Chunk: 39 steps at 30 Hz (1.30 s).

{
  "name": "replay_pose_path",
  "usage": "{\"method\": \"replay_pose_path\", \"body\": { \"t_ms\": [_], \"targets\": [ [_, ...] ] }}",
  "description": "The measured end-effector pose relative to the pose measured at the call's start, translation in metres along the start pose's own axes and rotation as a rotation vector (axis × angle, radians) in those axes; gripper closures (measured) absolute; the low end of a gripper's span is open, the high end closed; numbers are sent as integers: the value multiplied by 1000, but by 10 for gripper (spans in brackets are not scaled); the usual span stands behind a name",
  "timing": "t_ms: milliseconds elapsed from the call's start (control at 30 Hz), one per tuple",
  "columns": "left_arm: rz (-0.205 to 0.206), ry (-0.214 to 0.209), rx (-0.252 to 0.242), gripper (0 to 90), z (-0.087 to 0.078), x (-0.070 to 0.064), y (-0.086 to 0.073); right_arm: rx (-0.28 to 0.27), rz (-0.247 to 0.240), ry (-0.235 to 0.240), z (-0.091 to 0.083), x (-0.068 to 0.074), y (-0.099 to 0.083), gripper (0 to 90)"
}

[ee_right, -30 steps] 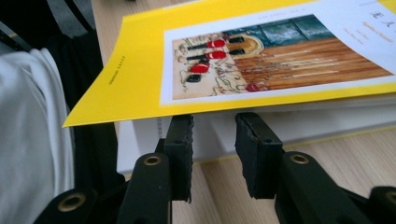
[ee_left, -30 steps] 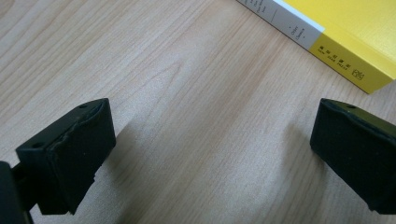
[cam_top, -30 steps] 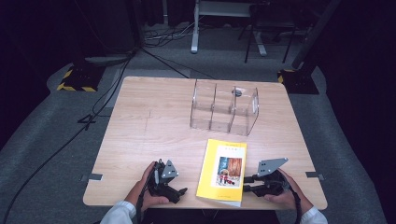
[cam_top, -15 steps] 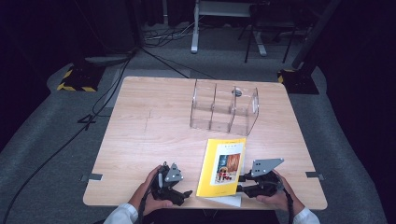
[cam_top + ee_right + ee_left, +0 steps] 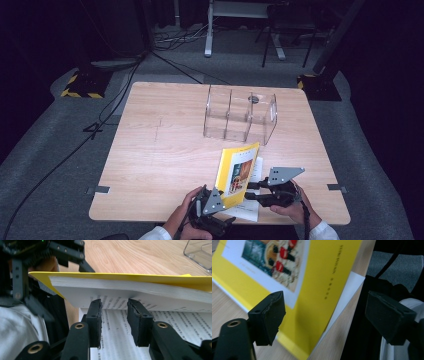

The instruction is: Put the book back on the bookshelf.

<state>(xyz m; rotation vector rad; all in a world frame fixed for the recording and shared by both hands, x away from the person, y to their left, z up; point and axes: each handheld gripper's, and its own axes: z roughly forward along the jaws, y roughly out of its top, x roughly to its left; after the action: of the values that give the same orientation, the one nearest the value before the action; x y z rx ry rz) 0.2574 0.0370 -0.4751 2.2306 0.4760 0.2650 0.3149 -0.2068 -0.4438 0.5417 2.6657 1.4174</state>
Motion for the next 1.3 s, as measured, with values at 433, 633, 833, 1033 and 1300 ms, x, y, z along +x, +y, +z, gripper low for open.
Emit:
{"method": "replay_pose_path", "body": {
  "t_ms": [433,633,833,1033,1300],
  "targets": [
    [63,111,-41,728,-4,4,-1,-6,25,-20,-1,-6,-1,647],
    [55,128,-20,819,-14,20,-7,-29,40,-56,-6,-13,-4,591],
    [29,111,-18,842,-33,46,-22,-50,59,-99,-11,-31,-16,487],
    [7,82,-35,843,-49,70,-34,-65,33,-183,-19,-37,-15,403],
    [27,66,-24,837,-60,89,-44,-171,-125,-176,-35,-20,15,362]
  ]
}}
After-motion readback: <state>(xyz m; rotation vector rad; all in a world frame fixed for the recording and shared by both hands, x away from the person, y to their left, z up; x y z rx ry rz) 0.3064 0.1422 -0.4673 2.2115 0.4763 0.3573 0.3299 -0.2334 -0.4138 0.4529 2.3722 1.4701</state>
